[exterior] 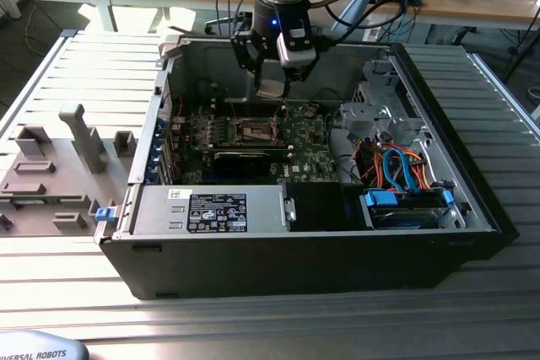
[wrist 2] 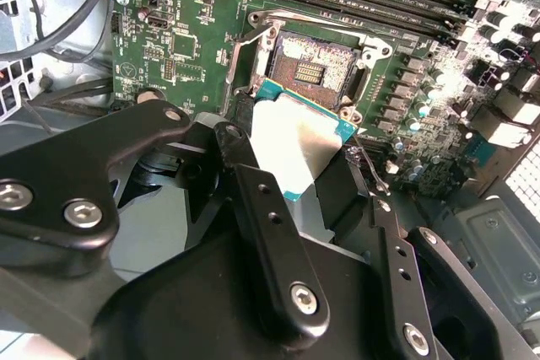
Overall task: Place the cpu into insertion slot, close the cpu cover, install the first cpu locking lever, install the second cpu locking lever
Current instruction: 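Place the cpu into insertion slot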
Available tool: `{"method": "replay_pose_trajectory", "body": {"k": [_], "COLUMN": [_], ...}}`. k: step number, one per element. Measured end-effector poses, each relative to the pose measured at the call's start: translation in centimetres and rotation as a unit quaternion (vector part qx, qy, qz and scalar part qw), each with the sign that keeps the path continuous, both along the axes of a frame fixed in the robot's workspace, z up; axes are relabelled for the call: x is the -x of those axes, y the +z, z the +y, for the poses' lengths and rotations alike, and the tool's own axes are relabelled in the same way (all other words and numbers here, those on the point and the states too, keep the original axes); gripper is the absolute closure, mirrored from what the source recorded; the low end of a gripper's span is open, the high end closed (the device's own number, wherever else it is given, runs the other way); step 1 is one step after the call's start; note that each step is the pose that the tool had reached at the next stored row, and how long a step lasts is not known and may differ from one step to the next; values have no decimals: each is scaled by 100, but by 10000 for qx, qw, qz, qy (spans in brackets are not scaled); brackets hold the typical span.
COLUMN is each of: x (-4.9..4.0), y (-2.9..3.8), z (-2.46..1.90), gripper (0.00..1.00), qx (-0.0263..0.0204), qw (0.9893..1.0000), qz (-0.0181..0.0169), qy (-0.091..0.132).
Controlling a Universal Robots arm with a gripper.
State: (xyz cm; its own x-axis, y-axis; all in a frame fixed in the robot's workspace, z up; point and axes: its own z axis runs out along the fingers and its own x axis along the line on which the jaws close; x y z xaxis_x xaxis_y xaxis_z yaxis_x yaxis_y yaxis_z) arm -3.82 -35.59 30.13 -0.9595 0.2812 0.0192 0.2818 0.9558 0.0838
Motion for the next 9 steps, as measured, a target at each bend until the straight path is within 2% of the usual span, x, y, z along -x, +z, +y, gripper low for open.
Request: {"method": "replay_pose_trajectory", "body": {"k": [9], "x": [0], "y": [-1], "z": [0], "gripper": [46], "qx": [0], "qw": [10000], "qz": [0], "qy": [-37]}}
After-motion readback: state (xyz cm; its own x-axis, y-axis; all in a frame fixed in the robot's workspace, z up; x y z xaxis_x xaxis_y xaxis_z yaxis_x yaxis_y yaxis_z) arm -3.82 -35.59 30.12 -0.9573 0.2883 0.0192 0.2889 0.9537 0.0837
